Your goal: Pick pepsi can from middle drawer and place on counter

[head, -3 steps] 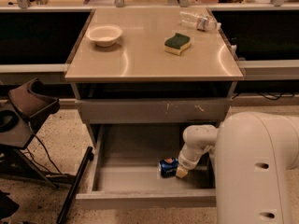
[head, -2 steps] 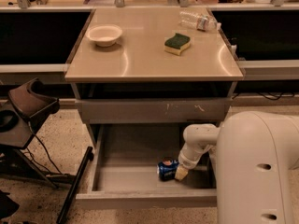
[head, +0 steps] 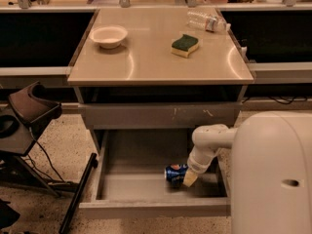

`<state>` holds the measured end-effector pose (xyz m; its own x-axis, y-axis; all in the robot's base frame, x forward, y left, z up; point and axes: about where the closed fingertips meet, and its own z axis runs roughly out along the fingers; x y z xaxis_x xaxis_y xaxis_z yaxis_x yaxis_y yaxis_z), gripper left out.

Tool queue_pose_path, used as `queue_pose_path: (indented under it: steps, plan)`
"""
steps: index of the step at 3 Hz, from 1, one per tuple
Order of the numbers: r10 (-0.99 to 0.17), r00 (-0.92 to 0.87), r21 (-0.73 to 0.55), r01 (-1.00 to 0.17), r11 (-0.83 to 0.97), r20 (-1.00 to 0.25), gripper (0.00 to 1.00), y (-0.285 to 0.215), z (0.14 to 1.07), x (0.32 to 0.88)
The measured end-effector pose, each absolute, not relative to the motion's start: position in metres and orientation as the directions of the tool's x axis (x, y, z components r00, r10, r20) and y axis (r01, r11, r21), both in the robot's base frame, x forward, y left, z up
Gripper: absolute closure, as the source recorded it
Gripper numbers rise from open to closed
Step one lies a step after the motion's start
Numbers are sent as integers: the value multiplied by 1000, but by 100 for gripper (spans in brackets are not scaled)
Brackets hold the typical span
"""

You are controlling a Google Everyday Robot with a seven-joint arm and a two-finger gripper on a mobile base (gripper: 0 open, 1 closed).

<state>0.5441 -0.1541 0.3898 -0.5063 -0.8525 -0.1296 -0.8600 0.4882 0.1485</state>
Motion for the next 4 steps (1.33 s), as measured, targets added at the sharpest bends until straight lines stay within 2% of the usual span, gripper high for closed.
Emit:
queue_pose_path:
  steps: [1,2,3,4]
  plan:
    - [-808,-589,90,-806,585,-20,100,-179,445,513]
    - [-723,-675,48,-725,687,144,100,-211,504,462]
    - [-641,-750,-3,-650,760,164,100,-221,551,455]
    - [-640,-751,-4,-649,761,163,100,-221,552,455]
